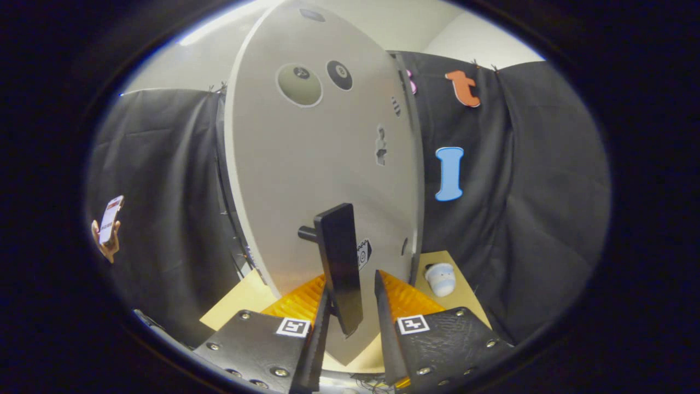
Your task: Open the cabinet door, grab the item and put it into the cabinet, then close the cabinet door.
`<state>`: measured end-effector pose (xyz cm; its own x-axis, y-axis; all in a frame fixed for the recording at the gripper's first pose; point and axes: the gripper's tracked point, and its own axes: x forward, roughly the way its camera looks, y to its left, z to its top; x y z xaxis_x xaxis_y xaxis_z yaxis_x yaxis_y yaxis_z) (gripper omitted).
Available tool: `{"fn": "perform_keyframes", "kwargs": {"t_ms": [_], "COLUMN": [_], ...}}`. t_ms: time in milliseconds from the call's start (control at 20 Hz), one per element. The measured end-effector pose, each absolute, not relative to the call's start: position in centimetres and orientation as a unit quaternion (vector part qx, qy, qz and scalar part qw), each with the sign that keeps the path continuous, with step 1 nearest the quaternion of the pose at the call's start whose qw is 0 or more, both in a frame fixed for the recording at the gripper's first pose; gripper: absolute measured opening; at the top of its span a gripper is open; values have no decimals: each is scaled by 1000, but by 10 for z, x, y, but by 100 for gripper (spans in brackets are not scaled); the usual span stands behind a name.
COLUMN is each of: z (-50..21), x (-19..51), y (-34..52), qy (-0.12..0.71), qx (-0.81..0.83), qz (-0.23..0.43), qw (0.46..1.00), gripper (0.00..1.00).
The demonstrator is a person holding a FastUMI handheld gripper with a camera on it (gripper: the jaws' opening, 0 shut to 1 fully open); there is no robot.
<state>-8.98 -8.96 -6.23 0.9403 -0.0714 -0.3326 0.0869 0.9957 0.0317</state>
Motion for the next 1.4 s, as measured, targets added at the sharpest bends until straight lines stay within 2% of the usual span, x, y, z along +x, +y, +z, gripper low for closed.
{"fn": "perform_keyframes", "kwargs": {"t_ms": [700,850,1000,1400], "z": [-87,-88,-88,-83], "x": [-9,16,36,54], "y": [13,24,36,30], "qy": [171,163,153,132], "qx": [30,21,4,-18], "qz": [98,95,87,28], "qw": [980,982,984,991], "gripper": [45,50,51,58]}}
